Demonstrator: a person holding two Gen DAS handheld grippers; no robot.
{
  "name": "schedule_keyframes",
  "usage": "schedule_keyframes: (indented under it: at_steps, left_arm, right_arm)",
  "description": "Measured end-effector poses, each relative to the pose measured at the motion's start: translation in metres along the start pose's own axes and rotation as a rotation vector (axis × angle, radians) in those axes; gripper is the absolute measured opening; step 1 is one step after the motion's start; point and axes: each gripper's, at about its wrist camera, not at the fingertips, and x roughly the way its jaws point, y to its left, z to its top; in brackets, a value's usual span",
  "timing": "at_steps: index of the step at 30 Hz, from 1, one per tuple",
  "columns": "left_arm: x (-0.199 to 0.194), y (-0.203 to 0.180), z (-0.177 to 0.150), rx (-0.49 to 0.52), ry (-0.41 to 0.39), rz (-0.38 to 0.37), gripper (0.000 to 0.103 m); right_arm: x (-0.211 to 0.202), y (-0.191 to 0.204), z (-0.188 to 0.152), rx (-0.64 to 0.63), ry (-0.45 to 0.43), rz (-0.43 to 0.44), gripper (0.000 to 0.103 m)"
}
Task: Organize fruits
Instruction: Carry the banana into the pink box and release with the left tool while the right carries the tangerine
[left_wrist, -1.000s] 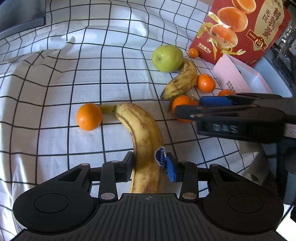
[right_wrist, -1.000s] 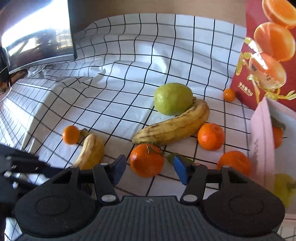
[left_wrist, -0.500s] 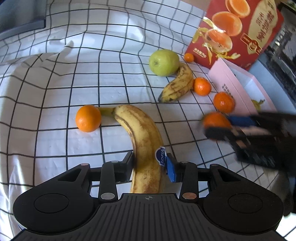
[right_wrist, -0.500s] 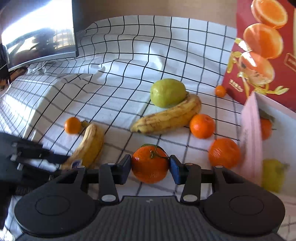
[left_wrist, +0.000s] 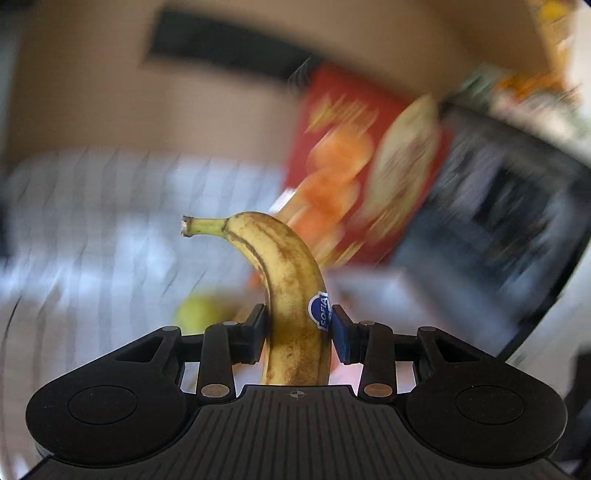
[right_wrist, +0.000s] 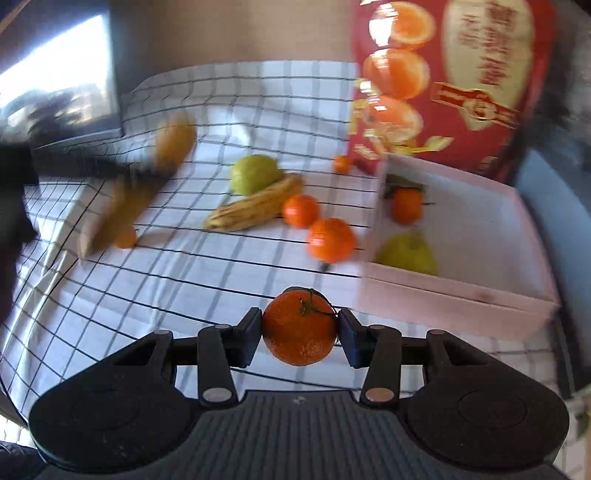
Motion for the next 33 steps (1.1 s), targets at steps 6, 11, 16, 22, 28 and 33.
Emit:
schedule_keyframes:
  at_steps: [6, 11, 16, 22, 28, 33]
  left_arm:
    - [0.066, -0.066, 0.054, -0.014, -0.005, -0.186, 0.041]
    - [0.166, -0.117, 0.025, -0.062, 0.179, -0.196, 0.041]
    - [0.232, -0.148, -0.005, -0.074, 0.263, -0.14, 0.041]
    - [0.259, -0.158, -0.027, -0.102, 0.289, 0.103, 0.041]
    - [0.284, -0.152, -0.057, -0.142, 0.328, 0.245, 0.041]
    - [0.292, -0.144, -0.065, -0.124, 0.348, 0.252, 0.041]
  right_arm:
    - [-0.03, -0.04, -0.014, 0.06, -0.048, -0.083, 0.044]
    - [-0.043, -0.078, -0.029, 0.109, -0.063, -0.134, 0.044]
    - [-0.041, -0.116, -0.046, 0.146, -0.047, -0.135, 0.044]
    - [-0.033, -0.148, -0.058, 0.14, -0.031, -0.08, 0.044]
    - [-0.019, -0.17, -0.056, 0.124, -0.008, -0.044, 0.044]
    - [-0.012, -0.175, -0.055, 0.078, 0.01, -0.028, 0.044]
